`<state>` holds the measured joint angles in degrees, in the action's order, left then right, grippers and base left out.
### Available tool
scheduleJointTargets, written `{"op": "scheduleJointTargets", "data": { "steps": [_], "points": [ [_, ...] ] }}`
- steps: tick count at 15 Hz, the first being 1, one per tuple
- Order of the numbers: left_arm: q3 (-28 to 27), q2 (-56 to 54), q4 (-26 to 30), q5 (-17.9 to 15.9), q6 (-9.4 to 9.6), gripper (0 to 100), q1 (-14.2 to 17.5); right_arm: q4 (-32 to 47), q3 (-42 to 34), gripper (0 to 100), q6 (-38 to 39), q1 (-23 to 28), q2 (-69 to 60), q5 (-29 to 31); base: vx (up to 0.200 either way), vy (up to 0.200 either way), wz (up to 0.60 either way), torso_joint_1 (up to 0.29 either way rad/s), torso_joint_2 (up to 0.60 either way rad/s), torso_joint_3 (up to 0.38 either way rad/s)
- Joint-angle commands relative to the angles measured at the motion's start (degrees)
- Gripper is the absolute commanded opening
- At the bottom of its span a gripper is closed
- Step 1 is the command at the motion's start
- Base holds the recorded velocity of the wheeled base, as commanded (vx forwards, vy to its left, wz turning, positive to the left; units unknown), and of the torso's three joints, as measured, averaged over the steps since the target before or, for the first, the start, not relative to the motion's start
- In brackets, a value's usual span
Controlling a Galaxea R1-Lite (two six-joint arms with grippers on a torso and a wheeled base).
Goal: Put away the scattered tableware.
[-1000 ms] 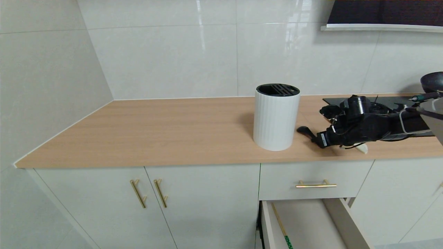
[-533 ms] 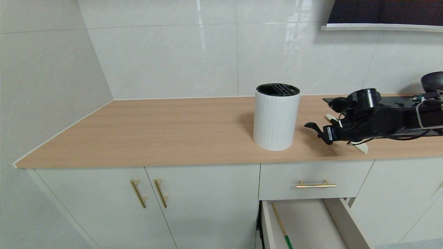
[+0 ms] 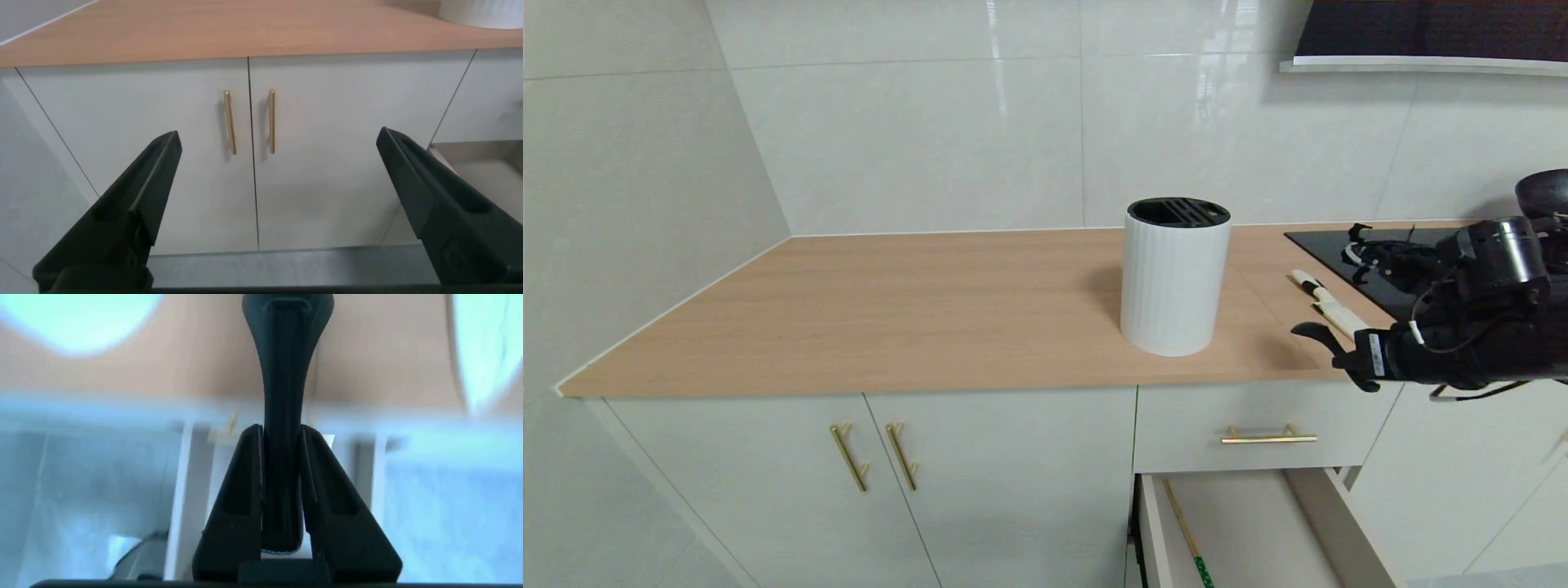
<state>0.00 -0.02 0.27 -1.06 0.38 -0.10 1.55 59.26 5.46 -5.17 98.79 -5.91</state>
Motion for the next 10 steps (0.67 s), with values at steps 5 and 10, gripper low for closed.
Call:
{"op": "scheduleJointTargets", "data": {
  "steps": [5, 10],
  "points": [
    [0.0, 0.0, 0.0, 0.0, -0.03, 100, 0.0, -0.2, -13.8, 0, 3.1, -7.1, -8.2, 4.3, 0.0, 0.0, 0.0, -0.056, 0.13, 0.088],
    [0.0, 0.0, 0.0, 0.0, 0.06, 100, 0.0, -0.3, -14.7, 0, 3.1, -10.0, -4.4, 6.8, 0.0, 0.0, 0.0, -0.17, 0.46, 0.289]
  ]
}}
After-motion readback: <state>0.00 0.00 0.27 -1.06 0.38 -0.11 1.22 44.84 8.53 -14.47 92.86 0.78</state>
